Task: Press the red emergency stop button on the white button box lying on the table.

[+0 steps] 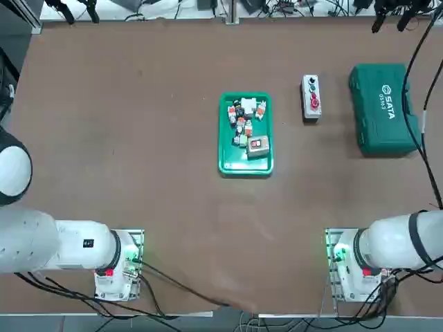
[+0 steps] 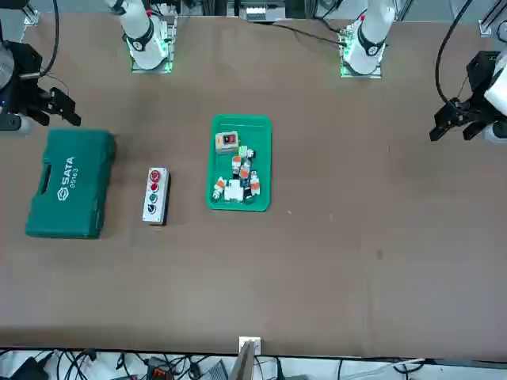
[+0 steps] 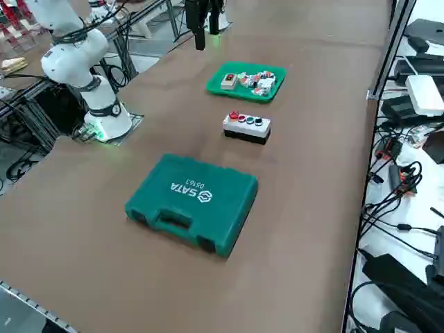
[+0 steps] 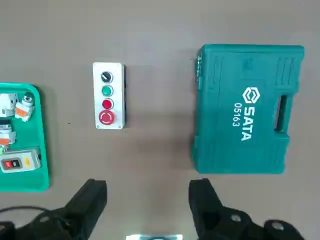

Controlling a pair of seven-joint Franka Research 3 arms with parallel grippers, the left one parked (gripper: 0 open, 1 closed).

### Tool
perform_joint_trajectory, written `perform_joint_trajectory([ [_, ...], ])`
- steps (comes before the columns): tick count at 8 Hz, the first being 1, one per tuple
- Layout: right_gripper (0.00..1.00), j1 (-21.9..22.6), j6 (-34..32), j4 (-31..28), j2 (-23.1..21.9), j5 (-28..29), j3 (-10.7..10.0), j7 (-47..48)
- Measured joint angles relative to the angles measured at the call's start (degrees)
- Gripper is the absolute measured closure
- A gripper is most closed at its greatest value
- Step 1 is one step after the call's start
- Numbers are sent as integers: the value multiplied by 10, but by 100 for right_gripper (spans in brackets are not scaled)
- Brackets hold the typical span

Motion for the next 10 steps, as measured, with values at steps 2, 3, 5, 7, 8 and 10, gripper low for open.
perform_joint_trajectory([
  [2, 0, 0, 0, 0, 0, 0, 0, 0],
  [3, 0, 0, 0, 0, 0, 0, 0, 0],
  [5, 0, 0, 0, 0, 0, 0, 0, 0],
  [7, 0, 0, 0, 0, 0, 0, -1, 0],
  [8, 0, -1, 0, 0, 0, 0, -2, 0],
  [10, 0, -2, 0, 0, 1, 0, -3, 0],
])
